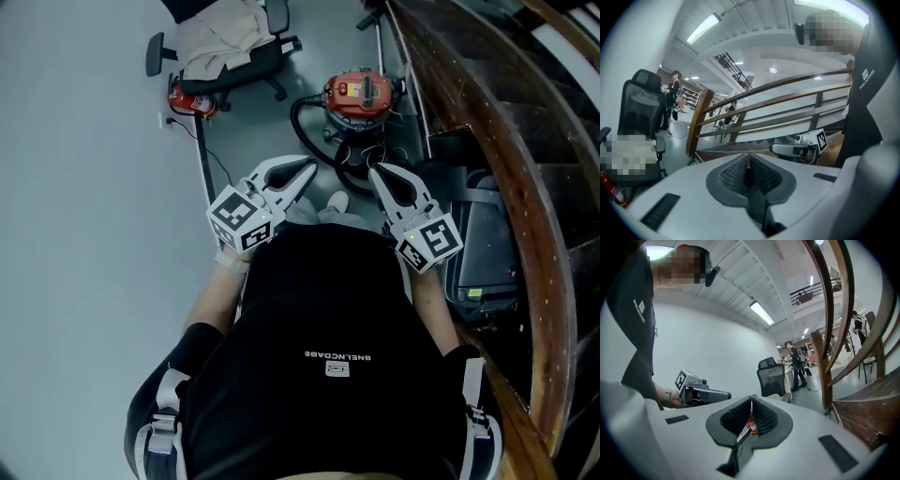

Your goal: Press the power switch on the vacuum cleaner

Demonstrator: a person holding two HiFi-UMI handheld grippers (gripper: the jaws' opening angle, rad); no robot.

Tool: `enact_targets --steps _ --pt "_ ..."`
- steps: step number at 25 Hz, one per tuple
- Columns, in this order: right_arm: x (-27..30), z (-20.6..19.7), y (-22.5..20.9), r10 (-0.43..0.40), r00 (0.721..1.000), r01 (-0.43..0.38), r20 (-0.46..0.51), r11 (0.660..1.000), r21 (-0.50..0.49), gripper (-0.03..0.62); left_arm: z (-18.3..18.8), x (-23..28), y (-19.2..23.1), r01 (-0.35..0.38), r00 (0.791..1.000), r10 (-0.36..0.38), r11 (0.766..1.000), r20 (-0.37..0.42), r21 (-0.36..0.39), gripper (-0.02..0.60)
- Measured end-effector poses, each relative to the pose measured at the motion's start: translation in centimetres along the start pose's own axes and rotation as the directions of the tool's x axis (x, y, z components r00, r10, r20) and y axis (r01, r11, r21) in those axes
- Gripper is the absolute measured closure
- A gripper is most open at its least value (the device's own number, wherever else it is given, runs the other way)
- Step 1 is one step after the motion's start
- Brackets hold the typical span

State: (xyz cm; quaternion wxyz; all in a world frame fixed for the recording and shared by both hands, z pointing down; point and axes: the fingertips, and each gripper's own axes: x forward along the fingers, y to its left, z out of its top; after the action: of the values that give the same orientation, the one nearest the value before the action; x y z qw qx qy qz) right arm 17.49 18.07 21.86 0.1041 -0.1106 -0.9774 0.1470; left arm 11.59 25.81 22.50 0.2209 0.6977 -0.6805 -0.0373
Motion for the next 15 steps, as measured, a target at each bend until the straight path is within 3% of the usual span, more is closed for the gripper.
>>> enact_targets --steps 7,15 --pt "-0.4 0.4 -2.9 -0.065 0.998 0.065 0.003 0.997 0.039 0.565 0.2 4.6 2.2 0.048 0.997 -0.051 0.998 -0.050 -0.049 0.565" --pt "0.8 0.9 -6.7 -0.215 0.977 0.215 -0.008 0.972 0.095 0.565 0.3 9.5 8.2 0.109 0.985 -0.118 0.991 -0.128 -0.072 0.565"
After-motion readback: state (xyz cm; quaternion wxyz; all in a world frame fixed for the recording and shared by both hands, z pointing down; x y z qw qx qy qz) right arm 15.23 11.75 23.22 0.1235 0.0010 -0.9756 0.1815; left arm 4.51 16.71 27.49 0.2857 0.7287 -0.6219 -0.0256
